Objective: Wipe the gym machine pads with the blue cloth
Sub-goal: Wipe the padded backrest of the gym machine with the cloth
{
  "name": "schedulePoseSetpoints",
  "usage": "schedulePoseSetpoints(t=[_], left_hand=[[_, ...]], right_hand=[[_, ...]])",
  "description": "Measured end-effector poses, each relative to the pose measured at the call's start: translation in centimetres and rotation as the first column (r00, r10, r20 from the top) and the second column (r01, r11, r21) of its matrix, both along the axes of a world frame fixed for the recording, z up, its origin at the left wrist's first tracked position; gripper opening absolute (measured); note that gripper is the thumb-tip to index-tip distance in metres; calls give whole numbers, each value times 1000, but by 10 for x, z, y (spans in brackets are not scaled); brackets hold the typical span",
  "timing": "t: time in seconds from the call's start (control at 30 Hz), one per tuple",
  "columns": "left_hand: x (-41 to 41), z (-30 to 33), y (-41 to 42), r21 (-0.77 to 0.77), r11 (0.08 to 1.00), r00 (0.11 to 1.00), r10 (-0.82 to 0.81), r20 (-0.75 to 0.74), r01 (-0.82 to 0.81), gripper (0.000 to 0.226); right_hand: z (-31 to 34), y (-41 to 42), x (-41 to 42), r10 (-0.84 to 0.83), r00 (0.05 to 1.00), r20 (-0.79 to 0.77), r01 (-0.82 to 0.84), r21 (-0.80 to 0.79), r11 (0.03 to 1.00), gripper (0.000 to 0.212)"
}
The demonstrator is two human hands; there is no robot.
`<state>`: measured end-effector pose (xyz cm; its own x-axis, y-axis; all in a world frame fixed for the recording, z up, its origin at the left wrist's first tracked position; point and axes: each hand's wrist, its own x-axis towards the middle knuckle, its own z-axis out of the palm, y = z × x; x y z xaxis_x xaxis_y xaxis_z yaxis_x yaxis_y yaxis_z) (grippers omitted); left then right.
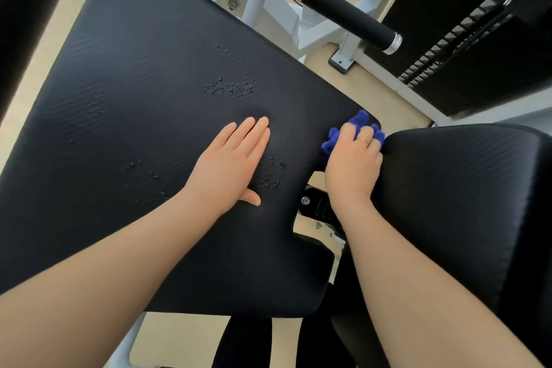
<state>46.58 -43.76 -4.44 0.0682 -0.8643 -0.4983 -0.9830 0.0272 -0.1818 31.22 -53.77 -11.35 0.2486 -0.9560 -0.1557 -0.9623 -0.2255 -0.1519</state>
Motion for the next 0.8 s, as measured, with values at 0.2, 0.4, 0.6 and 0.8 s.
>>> schedulePoseSetpoints(t=[0.2,0.4,0.6,0.8], left_hand=[[-3,2,-1,14,1000,1000,9,4,-9,115],[-6,-7,2,-22,1000,1000,20,9,-20,116],[-8,8,15,-112,980,982,171,79,-162,126],[14,20,28,-229,894,914,405,38,-386,125]], right_hand=[[4,-11,-2,50,998,31,-52,78,996,34],[7,-44,36,-256,945,201,252,49,967,36],[22,3,18,293,932,213,-304,22,952,48],[19,-53,37,63,990,129,-70,53,996,40]])
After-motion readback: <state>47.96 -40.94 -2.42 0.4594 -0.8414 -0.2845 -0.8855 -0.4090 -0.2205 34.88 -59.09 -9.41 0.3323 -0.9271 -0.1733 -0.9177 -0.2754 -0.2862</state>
